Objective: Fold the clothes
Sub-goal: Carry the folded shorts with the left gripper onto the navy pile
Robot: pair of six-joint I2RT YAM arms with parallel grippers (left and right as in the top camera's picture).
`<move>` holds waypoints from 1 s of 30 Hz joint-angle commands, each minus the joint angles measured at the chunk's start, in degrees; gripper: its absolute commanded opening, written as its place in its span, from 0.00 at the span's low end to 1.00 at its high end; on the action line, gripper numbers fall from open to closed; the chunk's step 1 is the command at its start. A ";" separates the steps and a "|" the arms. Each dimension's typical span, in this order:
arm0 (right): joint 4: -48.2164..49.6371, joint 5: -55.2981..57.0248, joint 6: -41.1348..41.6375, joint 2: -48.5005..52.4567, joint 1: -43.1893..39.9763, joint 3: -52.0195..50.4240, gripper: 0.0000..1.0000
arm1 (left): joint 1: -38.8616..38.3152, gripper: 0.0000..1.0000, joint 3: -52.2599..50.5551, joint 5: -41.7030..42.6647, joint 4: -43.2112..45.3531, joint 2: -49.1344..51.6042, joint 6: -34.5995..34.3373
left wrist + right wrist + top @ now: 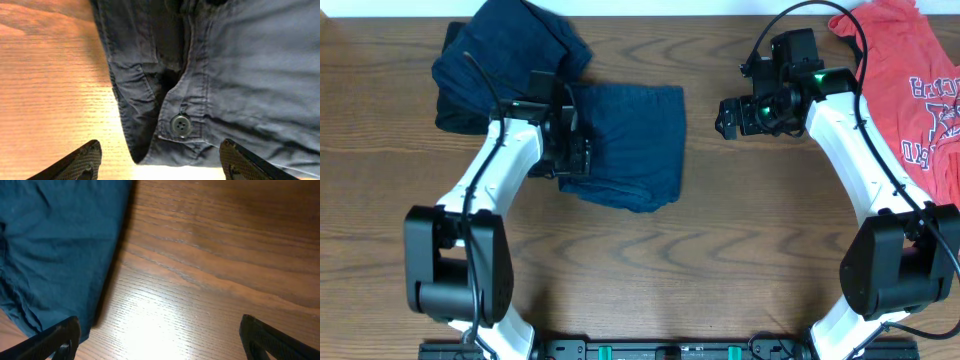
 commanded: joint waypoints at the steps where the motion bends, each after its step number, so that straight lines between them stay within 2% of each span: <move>1: 0.17 -0.85 0.57 0.26 -0.24 -0.37 0.99 | 0.09 0.77 -0.57 -0.20 0.22 2.25 4.02; 16: 0.72 -0.85 0.57 0.26 0.02 -0.37 0.99 | -0.13 0.77 -0.63 7.82 2.91 8.20 9.40; 28: 1.05 -0.85 0.55 0.26 0.02 -0.37 0.99 | -2.38 0.77 -0.68 8.35 2.95 15.15 10.56; 30: 1.09 -0.85 0.57 0.26 0.02 -0.37 0.99 | -2.58 0.75 -0.68 8.31 3.17 16.39 10.58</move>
